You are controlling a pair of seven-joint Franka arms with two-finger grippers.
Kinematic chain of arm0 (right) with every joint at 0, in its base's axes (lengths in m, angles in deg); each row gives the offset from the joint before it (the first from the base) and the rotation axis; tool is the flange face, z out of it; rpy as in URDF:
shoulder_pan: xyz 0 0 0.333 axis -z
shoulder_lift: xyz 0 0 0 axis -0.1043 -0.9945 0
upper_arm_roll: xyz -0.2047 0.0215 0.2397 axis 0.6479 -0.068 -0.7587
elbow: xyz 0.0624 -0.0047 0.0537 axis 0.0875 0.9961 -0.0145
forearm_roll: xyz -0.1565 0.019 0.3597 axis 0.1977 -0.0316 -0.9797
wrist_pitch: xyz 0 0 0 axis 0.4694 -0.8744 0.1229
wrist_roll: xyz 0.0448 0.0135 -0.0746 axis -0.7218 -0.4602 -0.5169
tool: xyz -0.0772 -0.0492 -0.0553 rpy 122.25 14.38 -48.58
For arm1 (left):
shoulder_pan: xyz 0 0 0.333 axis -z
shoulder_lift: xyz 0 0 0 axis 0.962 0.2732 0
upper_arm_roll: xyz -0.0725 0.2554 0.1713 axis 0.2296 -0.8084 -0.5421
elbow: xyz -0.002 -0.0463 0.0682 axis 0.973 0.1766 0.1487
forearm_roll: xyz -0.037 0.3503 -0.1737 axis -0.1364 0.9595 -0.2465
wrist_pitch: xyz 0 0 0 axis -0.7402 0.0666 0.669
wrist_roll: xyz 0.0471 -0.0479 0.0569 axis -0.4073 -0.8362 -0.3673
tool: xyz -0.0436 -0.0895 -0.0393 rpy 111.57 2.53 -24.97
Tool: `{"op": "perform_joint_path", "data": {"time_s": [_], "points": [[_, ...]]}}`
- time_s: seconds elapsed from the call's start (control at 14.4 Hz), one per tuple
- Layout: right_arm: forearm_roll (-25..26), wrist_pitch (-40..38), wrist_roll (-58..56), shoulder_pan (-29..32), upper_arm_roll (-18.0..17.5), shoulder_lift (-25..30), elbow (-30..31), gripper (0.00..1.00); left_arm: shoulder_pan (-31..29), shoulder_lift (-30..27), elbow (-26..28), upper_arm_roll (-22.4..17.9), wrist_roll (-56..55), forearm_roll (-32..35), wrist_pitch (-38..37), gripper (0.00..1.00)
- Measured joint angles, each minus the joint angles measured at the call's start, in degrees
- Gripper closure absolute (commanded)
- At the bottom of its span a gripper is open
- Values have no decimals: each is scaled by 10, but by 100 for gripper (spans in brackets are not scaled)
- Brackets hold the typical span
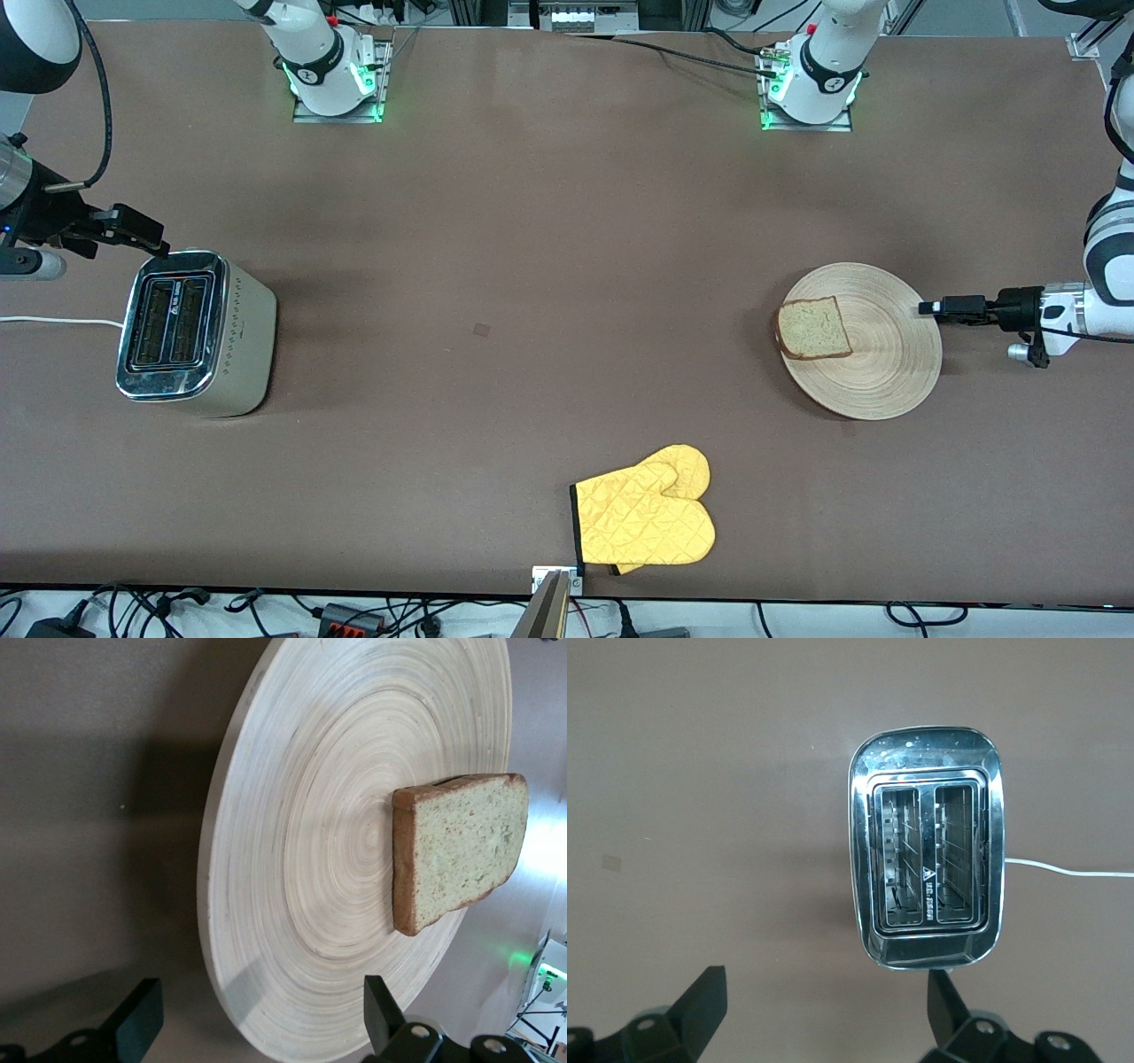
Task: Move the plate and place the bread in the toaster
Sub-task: 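Push the wooden plate with the left gripper toward the toaster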
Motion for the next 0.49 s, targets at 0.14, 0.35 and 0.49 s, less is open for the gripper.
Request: {"op": "perform_joint_path", "data": {"time_s": [0.14,0.35,0.49], "points": [[0,0,0,0,0,0,0,0,0,3,0,0,1,-6,0,15],[0,2,0,0,0,0,0,0,0,10,0,1,23,-22,-1,26],[0,3,0,0,0,-1,0,0,0,15,0,1,35,-29,-1,46]]}}
